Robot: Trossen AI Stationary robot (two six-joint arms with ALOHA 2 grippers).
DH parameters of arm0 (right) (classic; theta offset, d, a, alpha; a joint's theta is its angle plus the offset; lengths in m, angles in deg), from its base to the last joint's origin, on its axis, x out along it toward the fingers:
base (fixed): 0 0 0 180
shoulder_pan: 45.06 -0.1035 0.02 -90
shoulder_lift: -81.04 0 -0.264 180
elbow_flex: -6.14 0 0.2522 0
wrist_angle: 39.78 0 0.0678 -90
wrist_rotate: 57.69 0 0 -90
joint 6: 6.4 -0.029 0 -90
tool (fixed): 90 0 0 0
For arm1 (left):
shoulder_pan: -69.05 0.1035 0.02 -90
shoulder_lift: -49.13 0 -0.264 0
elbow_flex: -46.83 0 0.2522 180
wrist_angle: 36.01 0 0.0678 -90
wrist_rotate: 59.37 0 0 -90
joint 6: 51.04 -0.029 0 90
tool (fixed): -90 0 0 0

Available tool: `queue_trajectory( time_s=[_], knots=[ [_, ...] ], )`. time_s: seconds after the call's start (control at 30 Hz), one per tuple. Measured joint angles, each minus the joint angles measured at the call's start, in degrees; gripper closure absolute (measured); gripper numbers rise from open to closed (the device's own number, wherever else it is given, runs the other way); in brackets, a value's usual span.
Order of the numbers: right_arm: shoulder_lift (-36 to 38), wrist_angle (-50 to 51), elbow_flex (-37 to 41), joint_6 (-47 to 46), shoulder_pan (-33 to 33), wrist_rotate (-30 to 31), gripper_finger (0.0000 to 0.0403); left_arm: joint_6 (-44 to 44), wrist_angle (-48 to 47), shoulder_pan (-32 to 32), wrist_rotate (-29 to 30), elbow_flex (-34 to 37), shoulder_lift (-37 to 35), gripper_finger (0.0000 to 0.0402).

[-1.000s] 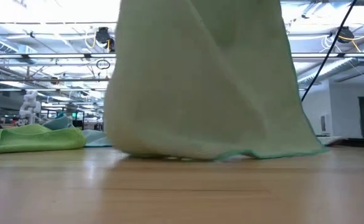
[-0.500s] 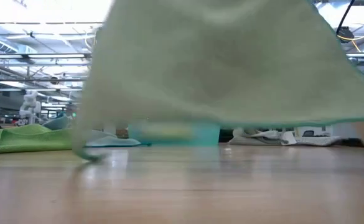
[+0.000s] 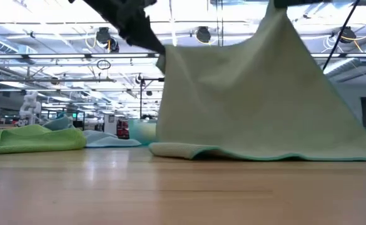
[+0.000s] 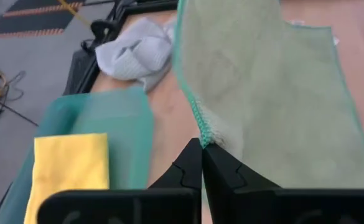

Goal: Fold microfiber towels
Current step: Fold the light green microfiber cloth

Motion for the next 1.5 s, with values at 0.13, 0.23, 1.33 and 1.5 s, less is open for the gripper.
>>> queue_trajectory(
  time_s=[0.13,0.23,1.33,1.5],
  knots=[
    [-0.03,-0.12,5.47,-5.43,0.26,0.00,0.0399,-0.15,3.71,0.56,-6.36,0.09,1.76,0.0399],
    [-0.02,-1.78,9.45,-8.09,0.26,0.07,0.0399,-2.47,9.95,0.39,-13.77,-0.03,2.55,0.0393],
    [3.98,-8.91,29.19,-39.50,1.23,-20.09,0.0399,6.20,4.11,-8.20,-17.20,-0.03,9.37,0.0396],
    [8.76,-8.66,29.86,-30.58,3.31,-13.71,0.0399,6.19,4.41,-7.95,-9.73,0.03,9.63,0.0391]
  ],
)
